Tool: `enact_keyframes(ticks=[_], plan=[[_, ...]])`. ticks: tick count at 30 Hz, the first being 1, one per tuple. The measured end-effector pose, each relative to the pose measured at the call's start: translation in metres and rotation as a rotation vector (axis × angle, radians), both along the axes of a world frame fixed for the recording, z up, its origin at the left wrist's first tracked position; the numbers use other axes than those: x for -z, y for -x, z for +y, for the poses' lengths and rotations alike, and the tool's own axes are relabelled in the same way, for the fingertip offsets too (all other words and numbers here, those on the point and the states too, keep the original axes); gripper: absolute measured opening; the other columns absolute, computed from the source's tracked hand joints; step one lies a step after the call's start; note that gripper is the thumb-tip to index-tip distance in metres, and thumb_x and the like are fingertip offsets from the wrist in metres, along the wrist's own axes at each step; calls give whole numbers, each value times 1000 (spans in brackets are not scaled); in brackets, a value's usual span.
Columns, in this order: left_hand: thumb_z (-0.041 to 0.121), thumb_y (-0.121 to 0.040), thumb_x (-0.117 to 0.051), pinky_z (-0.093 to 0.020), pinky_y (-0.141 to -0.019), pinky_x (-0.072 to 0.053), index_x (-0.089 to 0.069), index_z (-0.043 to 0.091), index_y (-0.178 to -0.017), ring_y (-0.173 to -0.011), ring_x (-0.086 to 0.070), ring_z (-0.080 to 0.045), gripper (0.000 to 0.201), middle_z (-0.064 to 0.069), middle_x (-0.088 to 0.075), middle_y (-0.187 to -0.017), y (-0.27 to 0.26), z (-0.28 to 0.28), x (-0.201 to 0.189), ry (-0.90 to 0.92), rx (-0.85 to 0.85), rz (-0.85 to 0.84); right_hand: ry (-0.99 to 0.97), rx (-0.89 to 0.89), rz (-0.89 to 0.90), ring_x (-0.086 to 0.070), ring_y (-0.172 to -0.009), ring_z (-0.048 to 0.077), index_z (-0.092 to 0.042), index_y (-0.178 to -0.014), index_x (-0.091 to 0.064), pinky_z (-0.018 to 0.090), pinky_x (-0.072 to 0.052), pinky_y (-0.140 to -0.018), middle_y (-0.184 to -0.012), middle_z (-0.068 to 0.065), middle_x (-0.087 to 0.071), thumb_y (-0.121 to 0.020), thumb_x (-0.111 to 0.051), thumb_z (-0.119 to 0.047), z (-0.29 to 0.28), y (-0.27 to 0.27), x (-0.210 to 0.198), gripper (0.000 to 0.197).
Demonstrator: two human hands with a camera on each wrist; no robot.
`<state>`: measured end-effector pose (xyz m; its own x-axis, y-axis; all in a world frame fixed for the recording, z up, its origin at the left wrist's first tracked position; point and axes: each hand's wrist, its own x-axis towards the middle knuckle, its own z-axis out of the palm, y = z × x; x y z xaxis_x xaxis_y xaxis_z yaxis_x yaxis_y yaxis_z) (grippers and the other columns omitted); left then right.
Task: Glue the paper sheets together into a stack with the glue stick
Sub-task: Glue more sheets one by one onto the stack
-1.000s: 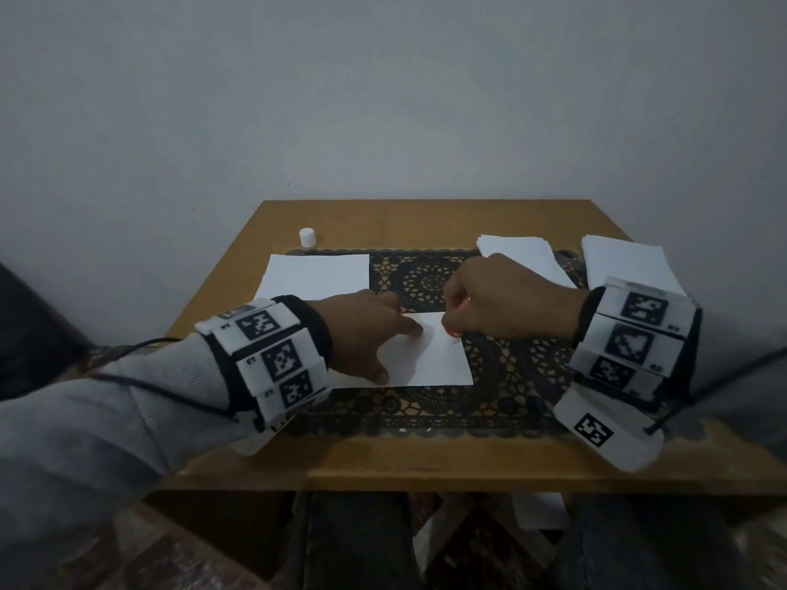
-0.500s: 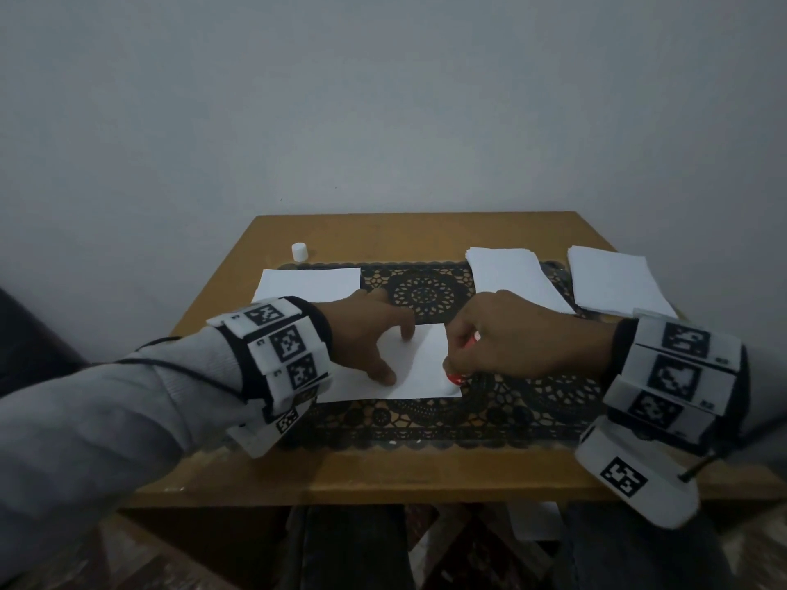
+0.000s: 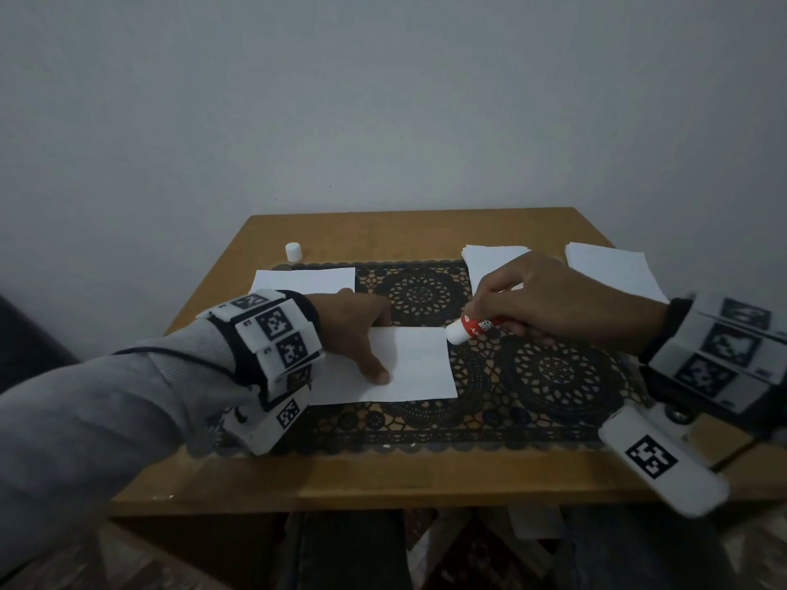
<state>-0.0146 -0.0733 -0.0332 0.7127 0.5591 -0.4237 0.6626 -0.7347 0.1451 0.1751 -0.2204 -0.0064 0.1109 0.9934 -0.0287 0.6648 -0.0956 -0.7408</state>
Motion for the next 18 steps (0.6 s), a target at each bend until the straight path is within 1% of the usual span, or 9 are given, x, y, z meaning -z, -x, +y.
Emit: enact_keyframes(ticks=[2,6,8,11,13,14,15,16,18], plan=[[46,-70,-79,-28,-76,-41,-45,27,-105,-95,-49,-15,52,5,-53,-106,1,1,0,0,22,-41,-13,9,-8,-41,-38,10,-15,-80,-76,22,-35,-41,-48,-1,-53,-89,-65,-29,0,-1,1,20],[24,-76,-77,-25,-60,-34,-41,29,-93,-77,-46,-11,40,9,-48,-87,7,3,-7,0,14,-201,-26,21,-9,-42,-40,8,-16,-81,-76,21,-36,-40,-50,-1,-54,-89,-65,-29,-1,-2,4,19],[10,-76,-75,-27,-57,-37,-46,26,-103,-70,-46,-12,43,7,-50,-79,11,3,-14,47,12,-311,-25,27,-8,-41,-37,7,-15,-81,-76,20,-35,-39,-50,-1,-54,-89,-65,-30,-2,-1,8,20],[0,-77,-69,-39,-65,-53,-45,23,-126,-76,-59,-23,59,-9,-64,-93,15,1,-21,154,50,-370,-44,32,-5,-41,-36,6,-14,-81,-76,20,-35,-38,-50,-1,-54,-89,-66,-29,-1,-2,11,20],[8,-72,-66,-49,-73,-54,-49,28,-123,-86,-60,-28,58,-13,-61,-104,15,-1,-21,162,99,-390,-66,32,6,-41,-38,10,-14,-81,-76,21,-34,-39,-52,2,-55,-89,-66,-28,1,-3,12,20],[10,-71,-64,-50,-75,-54,-51,30,-120,-88,-59,-29,55,-11,-60,-103,15,-2,-21,167,104,-402,-76,37,6,-41,-39,11,-14,-80,-76,21,-35,-39,-53,4,-55,-89,-66,-28,1,-4,12,19],[7,-74,-62,-46,-77,-54,-52,30,-118,-88,-59,-28,51,-7,-59,-99,14,-3,-20,170,88,-419,-87,41,5,-42,-40,12,-16,-78,-76,22,-35,-41,-54,5,-55,-89,-66,-28,2,-5,12,19],[3,-77,-61,-36,-77,-55,-54,28,-117,-89,-58,-25,48,-2,-58,-95,14,-3,-19,163,58,-443,-99,46,-2,-43,-42,13,-17,-76,-75,24,-37,-43,-54,6,-56,-89,-66,-29,4,-5,12,20],[-2,-82,-58,-20,-70,-52,-59,24,-111,-90,-58,-19,39,6,-56,-92,12,-4,-18,115,-9,-495,-129,56,-32,-50,-47,19,-20,-73,-75,29,-40,-49,-58,9,-62,-88,-66,-32,7,-7,13,21]])
